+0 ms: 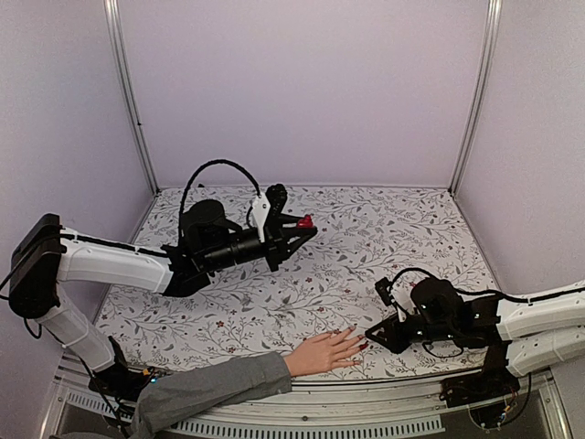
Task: Paint the nails
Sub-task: Paint the nail polish on the nail.
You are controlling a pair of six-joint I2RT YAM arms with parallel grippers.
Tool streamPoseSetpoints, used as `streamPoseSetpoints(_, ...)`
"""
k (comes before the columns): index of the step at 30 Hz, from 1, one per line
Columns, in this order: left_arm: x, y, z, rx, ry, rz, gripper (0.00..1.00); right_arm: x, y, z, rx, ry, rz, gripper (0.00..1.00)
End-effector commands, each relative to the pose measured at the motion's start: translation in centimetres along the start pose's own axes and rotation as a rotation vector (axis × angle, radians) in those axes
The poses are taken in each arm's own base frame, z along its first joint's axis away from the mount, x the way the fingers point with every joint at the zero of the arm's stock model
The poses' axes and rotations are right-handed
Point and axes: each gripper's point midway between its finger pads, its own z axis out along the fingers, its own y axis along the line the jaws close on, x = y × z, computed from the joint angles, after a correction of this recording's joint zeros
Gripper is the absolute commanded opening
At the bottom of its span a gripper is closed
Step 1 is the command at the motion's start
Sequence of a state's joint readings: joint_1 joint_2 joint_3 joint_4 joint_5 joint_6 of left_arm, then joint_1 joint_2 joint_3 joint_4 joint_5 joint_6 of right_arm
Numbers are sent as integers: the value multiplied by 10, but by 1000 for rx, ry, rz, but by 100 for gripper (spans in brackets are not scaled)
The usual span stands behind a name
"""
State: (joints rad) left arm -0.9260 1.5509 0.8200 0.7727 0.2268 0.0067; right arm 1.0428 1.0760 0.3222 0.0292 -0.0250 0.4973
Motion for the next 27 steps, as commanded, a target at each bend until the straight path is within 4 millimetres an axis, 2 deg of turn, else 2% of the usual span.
streamPoseSetpoints(1, -8, 8, -2, -19, -35, 5, 0, -9, 8, 0, -13, -17, -7, 0)
streamPoseSetpoints(27, -8, 8, -3, -23, -35, 5, 0, -13, 8, -1, -2, -14, -15, 0)
